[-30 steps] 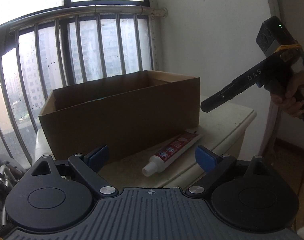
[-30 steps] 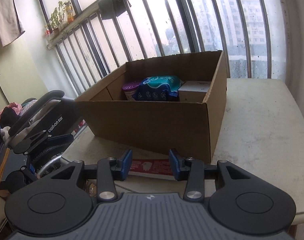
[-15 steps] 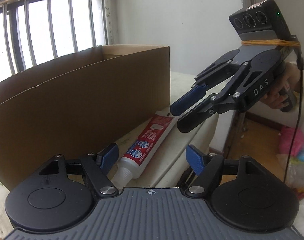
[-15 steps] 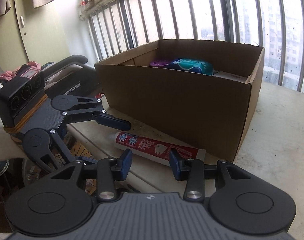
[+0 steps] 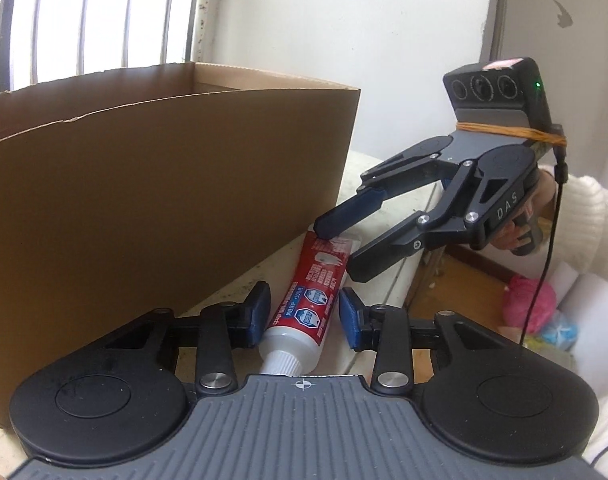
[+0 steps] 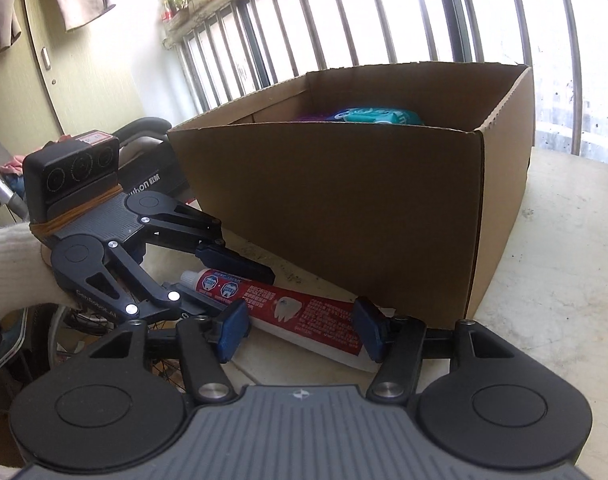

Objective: Organize objects
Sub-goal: 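Close the right gripper on the red-and-white toothpaste tube while the left gripper grips it too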

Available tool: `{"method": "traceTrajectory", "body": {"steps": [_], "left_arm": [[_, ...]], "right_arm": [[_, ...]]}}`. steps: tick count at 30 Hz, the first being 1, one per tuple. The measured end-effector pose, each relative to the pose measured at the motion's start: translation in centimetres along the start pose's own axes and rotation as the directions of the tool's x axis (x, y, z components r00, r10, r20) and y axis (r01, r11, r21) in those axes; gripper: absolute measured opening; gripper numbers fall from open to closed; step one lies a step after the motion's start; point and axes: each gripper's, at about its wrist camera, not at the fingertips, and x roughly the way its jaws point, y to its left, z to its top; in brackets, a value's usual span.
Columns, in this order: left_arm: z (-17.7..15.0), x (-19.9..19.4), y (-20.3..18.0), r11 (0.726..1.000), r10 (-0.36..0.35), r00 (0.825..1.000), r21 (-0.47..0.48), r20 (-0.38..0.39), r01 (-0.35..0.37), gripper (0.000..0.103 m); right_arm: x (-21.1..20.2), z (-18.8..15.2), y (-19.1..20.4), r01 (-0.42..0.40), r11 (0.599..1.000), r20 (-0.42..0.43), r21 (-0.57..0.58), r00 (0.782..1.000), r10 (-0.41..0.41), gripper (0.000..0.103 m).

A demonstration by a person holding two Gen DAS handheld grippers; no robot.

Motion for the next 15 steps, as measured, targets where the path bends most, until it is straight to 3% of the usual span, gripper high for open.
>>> {"method": "traceTrajectory", "body": {"steps": [3,6,10,12,15], "left_arm": [[0.4,0.2,-1.2,0.995,0.033,0.999,0.100,-0.038,-0.029,0.035],[0.6,0.2,-1.1,0.998,0.029,0.998,0.064,-0.057,-0.026,0.034],[0.8,0.4,-0.6,0.997,-0.015,0.996,0.080,-0.082,0.021,0.029],[0.8,0.4,-0.1,0.997,-0.038,0.996,0.068,-0.085,0.044,0.028],[1.1,0.4,0.7,0.992,-0.086,0.991,0.078,-0.105,0.094,0.026]], "right_arm": [[-0.2,-0.2,0.1,-0.002,1.000,-0.002,-0.001,1.000,0.002,0.062],[-0.4,-0.3,0.3,0.007,1.000,-0.011,-0.020,1.000,-0.008,0.062],[-0.5,-0.1,0.3,0.000,0.999,-0.033,-0.049,0.999,-0.002,0.065],[0.0,0.2,0.2,-0.018,0.998,-0.051,-0.063,0.999,0.014,0.074],[0.0,0.3,0.3,-0.035,0.995,-0.066,-0.090,0.997,0.029,0.075]]}}
